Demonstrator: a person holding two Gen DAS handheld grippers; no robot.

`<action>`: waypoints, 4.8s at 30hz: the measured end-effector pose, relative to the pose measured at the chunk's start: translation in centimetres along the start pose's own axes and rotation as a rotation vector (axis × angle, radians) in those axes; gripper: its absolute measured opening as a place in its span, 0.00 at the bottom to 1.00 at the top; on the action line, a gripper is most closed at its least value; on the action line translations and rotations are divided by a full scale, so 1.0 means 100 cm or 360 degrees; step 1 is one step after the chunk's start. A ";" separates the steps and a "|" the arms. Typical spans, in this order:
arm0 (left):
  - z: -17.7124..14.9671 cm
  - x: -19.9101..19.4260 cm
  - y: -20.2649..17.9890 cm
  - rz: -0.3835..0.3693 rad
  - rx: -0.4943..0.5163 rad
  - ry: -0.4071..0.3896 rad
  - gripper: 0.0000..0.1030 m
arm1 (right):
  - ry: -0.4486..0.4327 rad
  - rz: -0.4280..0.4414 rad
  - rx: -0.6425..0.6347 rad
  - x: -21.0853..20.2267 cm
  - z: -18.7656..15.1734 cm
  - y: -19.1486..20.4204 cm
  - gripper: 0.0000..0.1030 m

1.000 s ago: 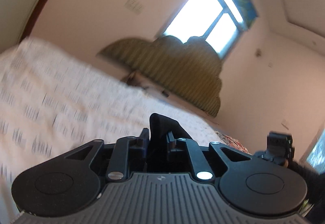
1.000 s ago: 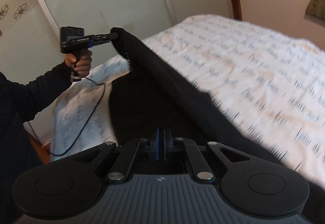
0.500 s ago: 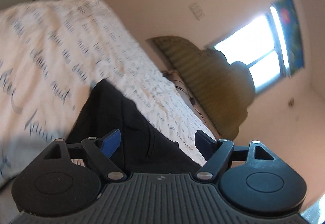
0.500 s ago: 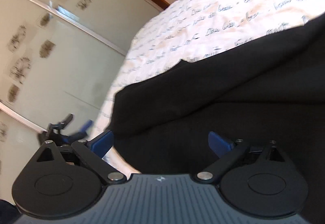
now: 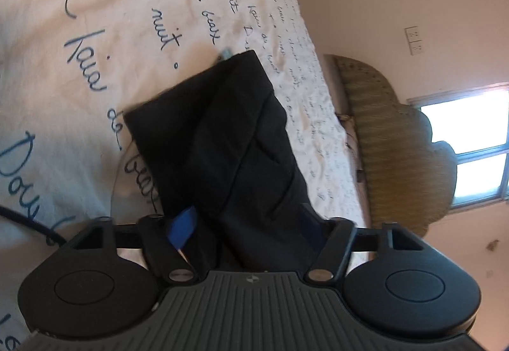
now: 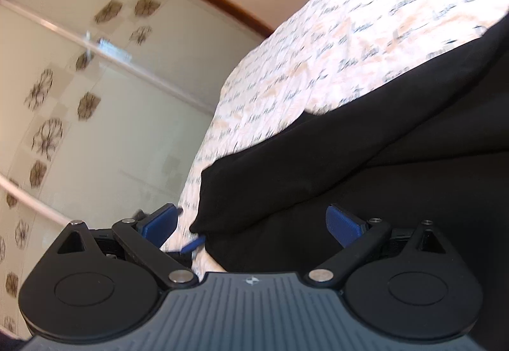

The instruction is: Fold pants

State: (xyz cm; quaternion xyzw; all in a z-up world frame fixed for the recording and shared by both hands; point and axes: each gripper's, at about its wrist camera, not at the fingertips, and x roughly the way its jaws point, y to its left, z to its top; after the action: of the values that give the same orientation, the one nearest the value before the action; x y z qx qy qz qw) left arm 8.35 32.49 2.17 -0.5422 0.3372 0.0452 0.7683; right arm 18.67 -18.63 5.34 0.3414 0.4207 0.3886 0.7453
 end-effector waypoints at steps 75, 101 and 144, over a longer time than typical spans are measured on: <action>0.025 -0.063 0.004 -0.0056 0.0219 0.0059 0.09 | -0.0888 -0.0259 0.0705 -0.144 -0.020 -0.068 0.06; -0.085 -0.082 -0.074 -0.0249 0.0567 0.0241 0.30 | -0.0781 -0.0285 0.1132 -0.143 -0.097 -0.136 0.07; -0.257 0.091 -0.165 0.0087 0.0329 0.0424 0.01 | -0.0984 0.0500 0.1322 -0.122 -0.066 -0.169 0.73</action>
State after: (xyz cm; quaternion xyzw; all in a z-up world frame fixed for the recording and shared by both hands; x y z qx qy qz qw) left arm 10.51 0.89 5.47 -0.4522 0.4536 -0.0410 0.7669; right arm 13.58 -35.86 -7.13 0.7645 0.2438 0.1779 0.5696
